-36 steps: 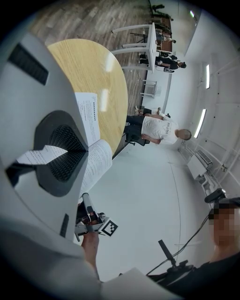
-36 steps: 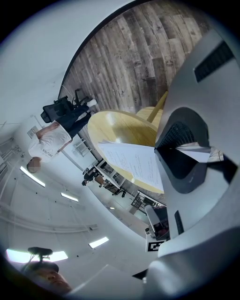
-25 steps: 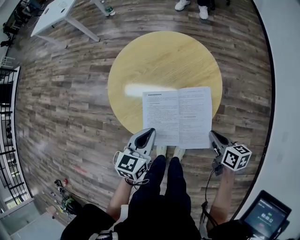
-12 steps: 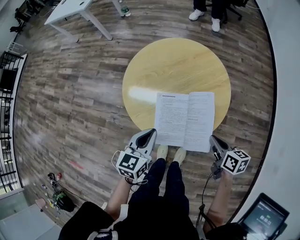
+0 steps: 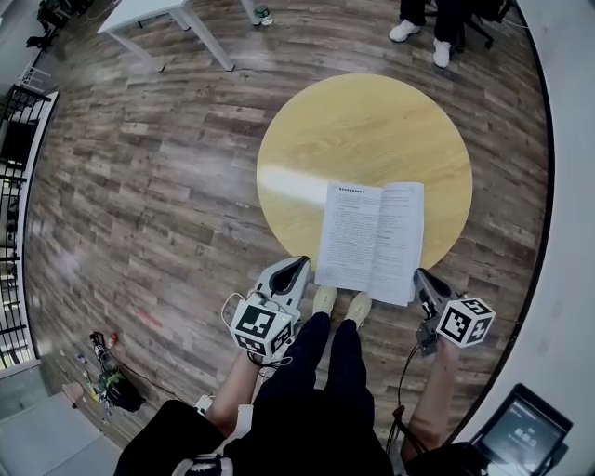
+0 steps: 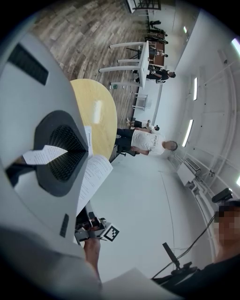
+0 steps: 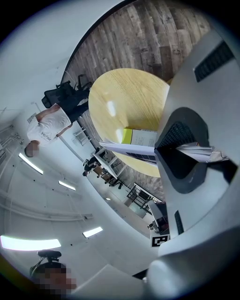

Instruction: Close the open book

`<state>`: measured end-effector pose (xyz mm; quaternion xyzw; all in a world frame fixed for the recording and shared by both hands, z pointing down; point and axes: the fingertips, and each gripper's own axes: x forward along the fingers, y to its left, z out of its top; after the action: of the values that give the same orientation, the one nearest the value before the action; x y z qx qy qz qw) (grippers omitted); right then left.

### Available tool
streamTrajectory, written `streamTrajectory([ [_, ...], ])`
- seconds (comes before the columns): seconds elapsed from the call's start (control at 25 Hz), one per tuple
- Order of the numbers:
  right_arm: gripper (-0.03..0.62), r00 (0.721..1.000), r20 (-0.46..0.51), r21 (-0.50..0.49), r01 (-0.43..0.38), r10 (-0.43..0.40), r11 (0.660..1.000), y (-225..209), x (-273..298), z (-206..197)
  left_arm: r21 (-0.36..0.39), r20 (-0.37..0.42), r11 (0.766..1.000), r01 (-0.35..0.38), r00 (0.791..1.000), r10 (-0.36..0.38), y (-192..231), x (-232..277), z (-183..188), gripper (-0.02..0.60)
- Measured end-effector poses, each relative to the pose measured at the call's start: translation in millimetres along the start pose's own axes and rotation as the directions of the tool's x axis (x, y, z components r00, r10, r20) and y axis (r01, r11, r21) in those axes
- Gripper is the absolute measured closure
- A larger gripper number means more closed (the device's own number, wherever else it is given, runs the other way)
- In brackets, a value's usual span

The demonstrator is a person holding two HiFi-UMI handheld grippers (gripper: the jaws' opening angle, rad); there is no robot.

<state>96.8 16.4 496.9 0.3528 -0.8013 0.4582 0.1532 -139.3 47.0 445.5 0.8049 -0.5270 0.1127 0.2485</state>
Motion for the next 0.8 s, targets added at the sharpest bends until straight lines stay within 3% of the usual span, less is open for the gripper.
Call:
streamTrajectory([
  [0.8, 0.586, 0.994, -0.088, -0.023, -0.074, 0.072, 0.997, 46.9, 77.2, -26.5, -0.052, -0.005, 0.996, -0.073, 0.997, 0.073, 63.6, -34.4, -25.9, 0.583],
])
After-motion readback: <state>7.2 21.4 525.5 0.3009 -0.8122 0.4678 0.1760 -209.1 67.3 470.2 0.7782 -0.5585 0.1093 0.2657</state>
